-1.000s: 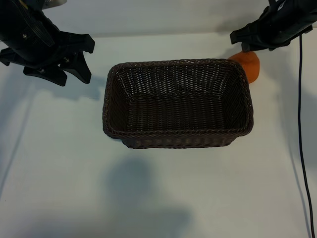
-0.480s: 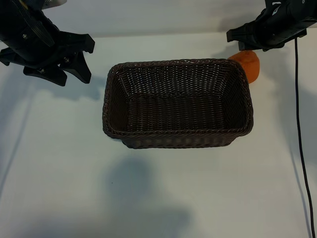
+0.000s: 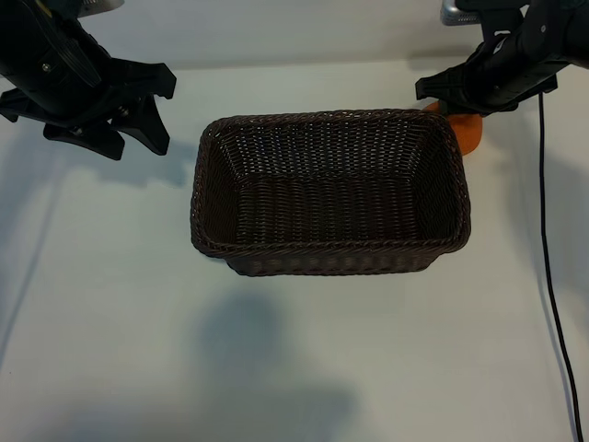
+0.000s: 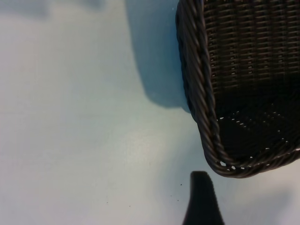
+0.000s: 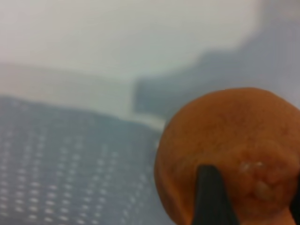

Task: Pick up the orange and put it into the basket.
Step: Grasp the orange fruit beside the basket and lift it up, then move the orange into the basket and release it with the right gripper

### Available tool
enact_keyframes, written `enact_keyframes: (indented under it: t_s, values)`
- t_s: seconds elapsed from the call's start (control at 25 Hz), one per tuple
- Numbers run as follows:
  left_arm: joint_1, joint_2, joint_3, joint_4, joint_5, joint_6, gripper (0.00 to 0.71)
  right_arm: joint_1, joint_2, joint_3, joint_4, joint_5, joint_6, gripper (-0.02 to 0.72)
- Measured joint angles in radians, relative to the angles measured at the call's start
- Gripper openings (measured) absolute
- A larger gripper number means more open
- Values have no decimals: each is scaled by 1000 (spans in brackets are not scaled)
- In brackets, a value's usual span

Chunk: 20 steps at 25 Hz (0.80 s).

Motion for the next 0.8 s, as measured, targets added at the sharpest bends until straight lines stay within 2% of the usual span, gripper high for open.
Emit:
enact_keyframes:
  t_s: [0.2,0.28,0.36,0.4,0.56,0.8]
  values:
    - [0,0,0,0,0,0,526,0,13,0,0,-9,0,389]
    - [0,0,0,0,0,0,526,0,13,0,0,-9,0,314]
    - [0,0,0,0,0,0,526,0,13,0,0,-9,0,165]
    - [0,0,0,0,0,1,526,0,13,-1,0,-7,0,123]
    - [0,0,0,0,0,1,526,0,13,-47,-17,53,0,109]
    - [0,0,0,0,0,3,526,-16,9,-156,-26,184,0,109]
